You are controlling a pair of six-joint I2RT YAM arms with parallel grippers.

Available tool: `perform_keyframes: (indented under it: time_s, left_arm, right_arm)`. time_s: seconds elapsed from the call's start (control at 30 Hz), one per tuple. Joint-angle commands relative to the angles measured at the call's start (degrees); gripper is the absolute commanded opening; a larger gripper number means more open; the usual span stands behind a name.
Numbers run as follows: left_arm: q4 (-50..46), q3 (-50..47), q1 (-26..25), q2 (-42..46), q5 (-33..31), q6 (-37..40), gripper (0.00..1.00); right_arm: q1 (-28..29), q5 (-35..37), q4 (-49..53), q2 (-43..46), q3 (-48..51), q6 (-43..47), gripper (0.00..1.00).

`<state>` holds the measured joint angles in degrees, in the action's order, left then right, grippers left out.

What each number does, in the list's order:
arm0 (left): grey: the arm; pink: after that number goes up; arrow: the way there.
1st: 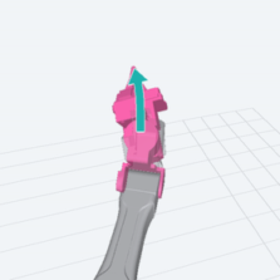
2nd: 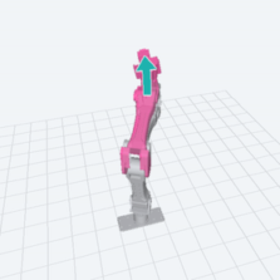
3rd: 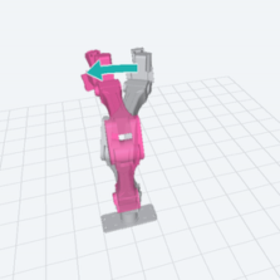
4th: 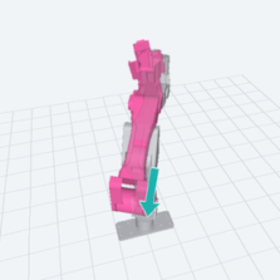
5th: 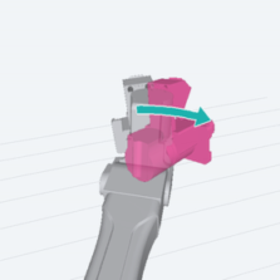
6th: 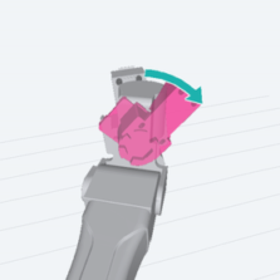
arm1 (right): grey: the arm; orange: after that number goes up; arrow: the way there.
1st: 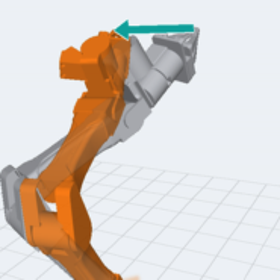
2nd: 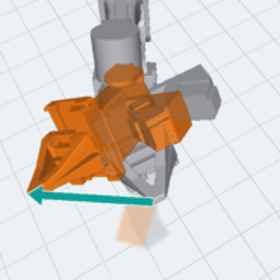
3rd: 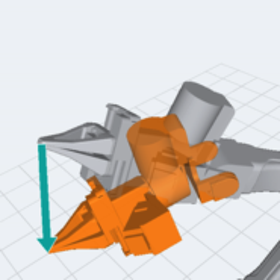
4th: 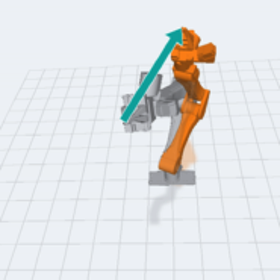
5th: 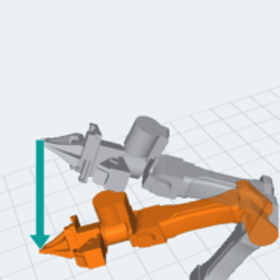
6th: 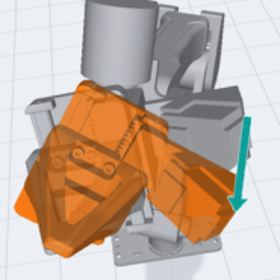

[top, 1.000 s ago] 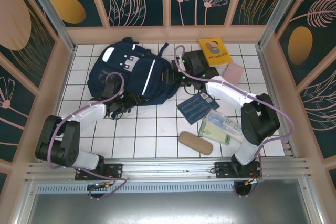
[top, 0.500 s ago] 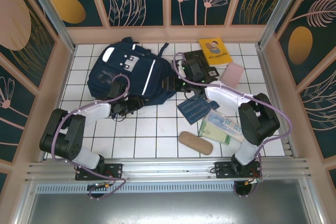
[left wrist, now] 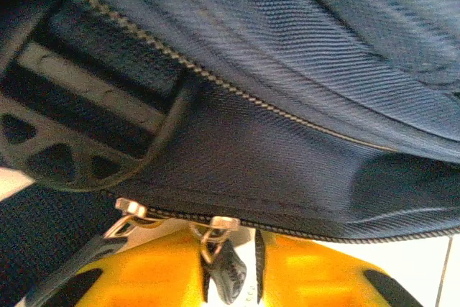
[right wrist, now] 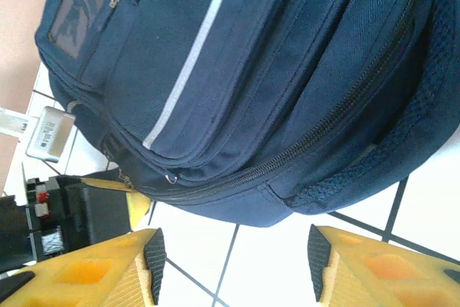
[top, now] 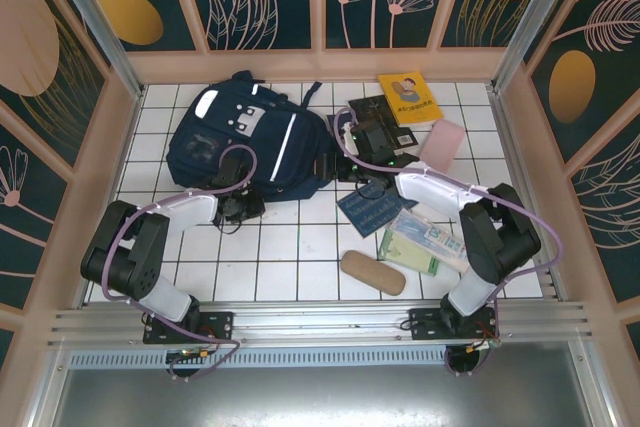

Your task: Pack books, pencil case, and school supplies into a backpack

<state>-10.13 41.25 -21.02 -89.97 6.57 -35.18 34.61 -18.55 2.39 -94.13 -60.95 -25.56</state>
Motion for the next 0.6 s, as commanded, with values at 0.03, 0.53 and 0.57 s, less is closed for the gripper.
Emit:
perform_keyframes:
  time_s: [0.03,0.53,0.57]
  left_arm:
    - [-2.92,0.42,-0.76,-0.36,-0.49,1.32,0.11]
    - [-5.70,3.61,-4.74,2.51,2.09,2.39,0.00]
    - [-5.57,3.54,-4.73,2.55,2.33,2.40,0.00]
  right_arm:
    - [0.24,-0.60,-2.39,1.73,1.67,0.61,0.55]
    - [1.16,3.88,3.88,-16.97,-10.62,-8.36,0.60]
    - [1.16,3.04,3.27,-17.70,-10.89,-8.80,0.59]
